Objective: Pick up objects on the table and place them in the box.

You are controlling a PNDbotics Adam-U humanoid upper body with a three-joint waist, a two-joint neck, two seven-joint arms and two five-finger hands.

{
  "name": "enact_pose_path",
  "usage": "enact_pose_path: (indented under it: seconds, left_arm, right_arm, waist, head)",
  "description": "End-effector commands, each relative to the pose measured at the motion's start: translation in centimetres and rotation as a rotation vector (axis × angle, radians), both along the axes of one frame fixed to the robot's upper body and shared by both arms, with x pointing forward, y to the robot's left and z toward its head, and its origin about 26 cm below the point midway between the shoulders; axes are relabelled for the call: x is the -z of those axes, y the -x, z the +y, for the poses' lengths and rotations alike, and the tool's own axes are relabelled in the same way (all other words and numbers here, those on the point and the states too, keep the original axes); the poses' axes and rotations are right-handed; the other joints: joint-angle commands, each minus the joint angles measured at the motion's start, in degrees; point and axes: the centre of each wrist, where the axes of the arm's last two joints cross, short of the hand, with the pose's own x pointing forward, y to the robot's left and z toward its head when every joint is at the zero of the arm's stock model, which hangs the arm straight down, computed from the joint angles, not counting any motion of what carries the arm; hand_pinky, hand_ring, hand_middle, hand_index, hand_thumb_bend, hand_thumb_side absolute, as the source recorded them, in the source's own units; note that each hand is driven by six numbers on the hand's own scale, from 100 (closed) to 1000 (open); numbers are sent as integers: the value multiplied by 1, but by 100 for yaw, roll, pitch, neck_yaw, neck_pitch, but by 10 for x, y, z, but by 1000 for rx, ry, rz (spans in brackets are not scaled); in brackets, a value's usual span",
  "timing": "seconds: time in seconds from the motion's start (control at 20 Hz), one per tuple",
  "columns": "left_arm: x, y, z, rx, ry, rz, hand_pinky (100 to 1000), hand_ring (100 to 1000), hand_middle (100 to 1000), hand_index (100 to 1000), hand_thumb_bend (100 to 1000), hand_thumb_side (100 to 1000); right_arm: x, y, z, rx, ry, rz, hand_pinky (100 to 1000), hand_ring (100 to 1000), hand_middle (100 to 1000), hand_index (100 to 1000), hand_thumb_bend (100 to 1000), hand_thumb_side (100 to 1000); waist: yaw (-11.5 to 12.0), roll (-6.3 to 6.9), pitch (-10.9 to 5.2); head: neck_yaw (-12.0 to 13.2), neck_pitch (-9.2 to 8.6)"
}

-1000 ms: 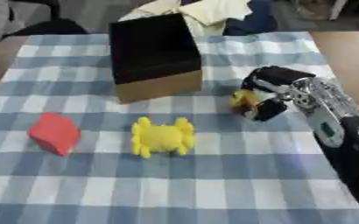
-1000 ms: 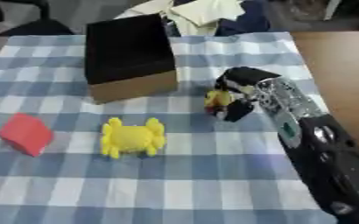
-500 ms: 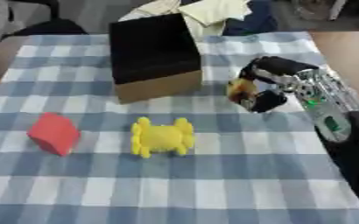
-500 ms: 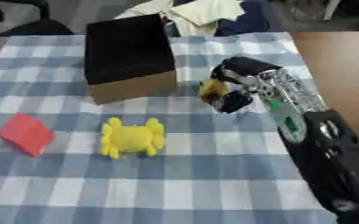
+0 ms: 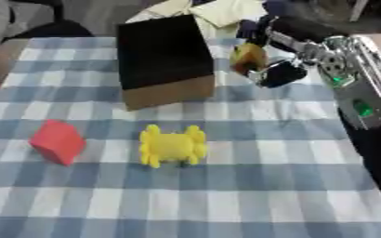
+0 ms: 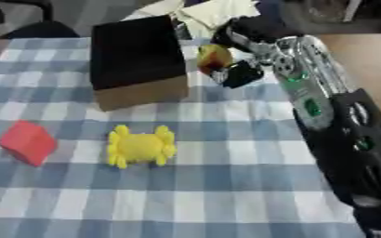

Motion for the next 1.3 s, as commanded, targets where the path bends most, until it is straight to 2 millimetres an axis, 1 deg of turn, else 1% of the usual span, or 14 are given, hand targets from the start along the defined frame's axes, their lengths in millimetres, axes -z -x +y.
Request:
enact_pose_path:
  seconds: [0.05, 0.35, 0.45, 0.6, 0.85, 1.3]
  left_arm:
    - [-8, 2, 1, 11, -29, -23, 624, 777, 682, 797, 112, 845]
    - [-8, 1, -2, 25, -22, -22, 623, 777, 682, 797, 112, 846]
    - [-9, 1, -3, 30, -21, -23, 623, 777, 682, 797, 113, 846]
    - [-10, 0, -4, 37, -19, -25, 623, 777, 682, 797, 113, 846]
    - [-10, 0, -6, 45, -15, -25, 622, 777, 682, 796, 115, 849]
    - [-10, -1, -8, 51, -11, -23, 621, 777, 682, 795, 115, 851]
  right_arm:
    - [-16, 6, 29, -25, -16, -62, 787, 772, 604, 726, 100, 313]
    - [-11, -1, 85, -55, -19, -73, 789, 772, 605, 728, 100, 336]
    - [-6, -5, 100, -46, -20, -78, 788, 772, 604, 728, 100, 344]
    - [3, -10, 117, -24, -42, -83, 787, 770, 599, 732, 100, 357]
    - [10, -12, 135, 18, -107, -100, 786, 766, 587, 738, 100, 383]
    - [10, -16, 148, 124, -204, -144, 783, 762, 573, 744, 100, 423]
  waist:
    - [30, 13, -127]
    - [95, 28, -122]
    - [111, 25, -116]
    - [133, 19, -100]
    - [165, -4, -58]
    - [209, -35, 5]
  head:
    - [-45, -49]
    - [-158, -40]
    - [-254, -13]
    - [-349, 46]
    - [-334, 68]
    - [-246, -3]
